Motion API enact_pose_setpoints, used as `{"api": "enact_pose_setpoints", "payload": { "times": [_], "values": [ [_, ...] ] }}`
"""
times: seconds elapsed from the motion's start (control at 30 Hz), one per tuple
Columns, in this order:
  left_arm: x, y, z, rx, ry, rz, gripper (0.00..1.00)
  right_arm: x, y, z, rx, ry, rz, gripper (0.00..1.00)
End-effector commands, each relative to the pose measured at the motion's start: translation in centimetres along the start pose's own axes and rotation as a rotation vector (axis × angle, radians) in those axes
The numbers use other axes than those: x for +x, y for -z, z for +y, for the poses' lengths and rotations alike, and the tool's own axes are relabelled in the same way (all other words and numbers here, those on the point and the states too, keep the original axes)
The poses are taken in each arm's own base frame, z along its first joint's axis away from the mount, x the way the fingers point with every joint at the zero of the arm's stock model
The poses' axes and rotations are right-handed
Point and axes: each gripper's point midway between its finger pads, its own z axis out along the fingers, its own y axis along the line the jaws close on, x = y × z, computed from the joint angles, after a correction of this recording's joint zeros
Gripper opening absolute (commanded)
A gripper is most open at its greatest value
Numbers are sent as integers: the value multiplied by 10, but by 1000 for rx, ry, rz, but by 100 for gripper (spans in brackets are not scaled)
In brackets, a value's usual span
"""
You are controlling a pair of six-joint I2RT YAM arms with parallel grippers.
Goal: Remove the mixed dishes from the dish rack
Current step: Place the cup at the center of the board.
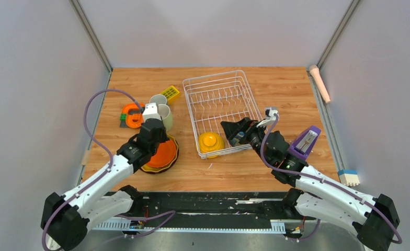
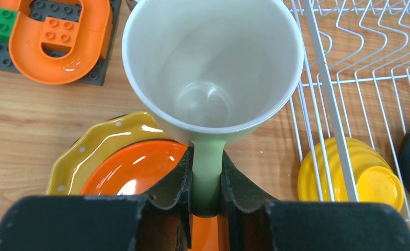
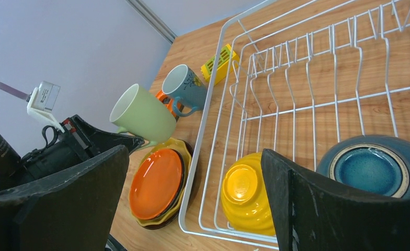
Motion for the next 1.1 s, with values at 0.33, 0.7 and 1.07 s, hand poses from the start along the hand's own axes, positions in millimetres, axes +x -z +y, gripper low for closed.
{"api": "enact_pose_setpoints", "payload": {
  "times": [0.33,0.7,1.07],
  "values": [
    [-50,-33,-39,96,-5,-217,0,-8,12,-7,23,-39,-35,100],
    [-17,-65,-42,79,-42,-144,0,-5,11,-9,34,-36,-28,100],
    [4,-88,-43,72,-62,-107,0,-3,7,-8,43,-15,-6,100]
  ]
}}
